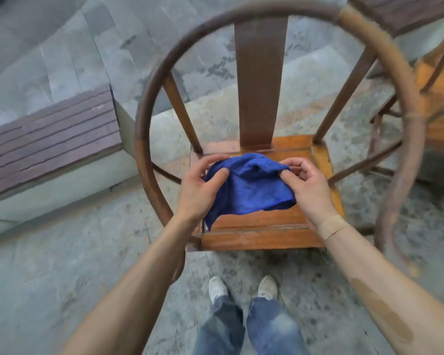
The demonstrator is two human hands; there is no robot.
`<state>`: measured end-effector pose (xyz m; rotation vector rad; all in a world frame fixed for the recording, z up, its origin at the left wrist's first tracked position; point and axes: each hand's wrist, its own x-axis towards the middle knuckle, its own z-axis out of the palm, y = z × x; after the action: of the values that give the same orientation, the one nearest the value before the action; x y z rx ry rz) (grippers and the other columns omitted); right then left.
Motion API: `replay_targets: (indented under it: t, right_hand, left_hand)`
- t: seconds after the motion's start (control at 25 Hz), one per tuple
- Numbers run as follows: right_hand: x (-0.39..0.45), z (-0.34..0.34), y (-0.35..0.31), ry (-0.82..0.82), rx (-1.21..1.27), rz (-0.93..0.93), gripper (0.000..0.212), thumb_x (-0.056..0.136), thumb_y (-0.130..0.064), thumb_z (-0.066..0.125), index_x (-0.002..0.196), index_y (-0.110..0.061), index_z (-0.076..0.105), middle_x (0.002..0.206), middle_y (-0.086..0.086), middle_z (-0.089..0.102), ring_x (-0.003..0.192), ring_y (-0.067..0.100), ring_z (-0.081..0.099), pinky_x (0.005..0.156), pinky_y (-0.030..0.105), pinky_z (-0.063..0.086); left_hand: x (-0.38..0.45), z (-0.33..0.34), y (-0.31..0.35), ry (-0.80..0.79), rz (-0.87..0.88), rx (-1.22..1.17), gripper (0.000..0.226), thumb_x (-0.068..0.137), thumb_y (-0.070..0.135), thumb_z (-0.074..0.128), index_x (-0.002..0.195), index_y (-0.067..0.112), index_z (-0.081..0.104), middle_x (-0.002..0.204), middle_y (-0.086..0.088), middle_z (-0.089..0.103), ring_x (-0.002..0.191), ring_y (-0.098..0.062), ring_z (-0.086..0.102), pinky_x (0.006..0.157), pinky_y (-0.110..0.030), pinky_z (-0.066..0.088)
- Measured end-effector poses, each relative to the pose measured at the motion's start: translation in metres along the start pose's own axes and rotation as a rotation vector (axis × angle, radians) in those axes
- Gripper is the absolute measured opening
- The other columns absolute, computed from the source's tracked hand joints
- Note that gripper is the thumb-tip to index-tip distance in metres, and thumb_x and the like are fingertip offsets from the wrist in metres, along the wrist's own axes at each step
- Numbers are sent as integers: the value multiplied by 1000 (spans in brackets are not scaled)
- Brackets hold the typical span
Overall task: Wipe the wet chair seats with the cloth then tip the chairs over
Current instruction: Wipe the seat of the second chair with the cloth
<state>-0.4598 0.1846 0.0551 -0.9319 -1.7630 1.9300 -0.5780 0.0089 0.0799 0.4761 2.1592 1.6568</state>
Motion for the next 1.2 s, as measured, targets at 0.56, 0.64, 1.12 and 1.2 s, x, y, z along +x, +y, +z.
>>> replay_targets:
  t: [0.56, 0.64, 1.12, 1.2]
  right_hand:
    - [23, 40, 342, 31, -419, 348, 24, 89, -8, 65, 86, -31, 59, 79, -8, 64, 76, 17, 59, 71, 25, 44]
    - [27, 42, 357, 5, -547, 301, 18, 90, -15, 64, 89, -32, 60, 90, -4, 66, 84, 23, 61, 76, 34, 47]
    - [205, -23, 358, 16, -1273, -174, 52, 95, -49, 42, 142, -27, 43, 156, 6, 33, 145, 35, 25, 116, 65, 12]
    - [241, -29, 358, -4, -1304, -164, 51, 98, -50, 38, 145, -31, 39, 159, 5, 29, 149, 35, 17, 116, 70, 2]
  left_hand:
    - [-13, 68, -341, 31, -400, 473, 25, 98, 21, 58, 120, 26, 66, 117, -1, 61, 108, -14, 57, 88, -21, 36]
    - [-8, 71, -355, 34, -393, 556, 25, 99, 25, 55, 122, 31, 64, 115, 2, 58, 107, -17, 58, 87, -28, 42]
    - [-26, 108, -418, -303, 279, 1241, 60, 92, 65, 44, 149, 50, 35, 165, -4, 22, 147, -54, 17, 108, -75, 23]
    - [-19, 119, -423, -283, 227, 1256, 63, 88, 69, 45, 148, 54, 32, 166, -1, 19, 146, -58, 11, 109, -78, 16]
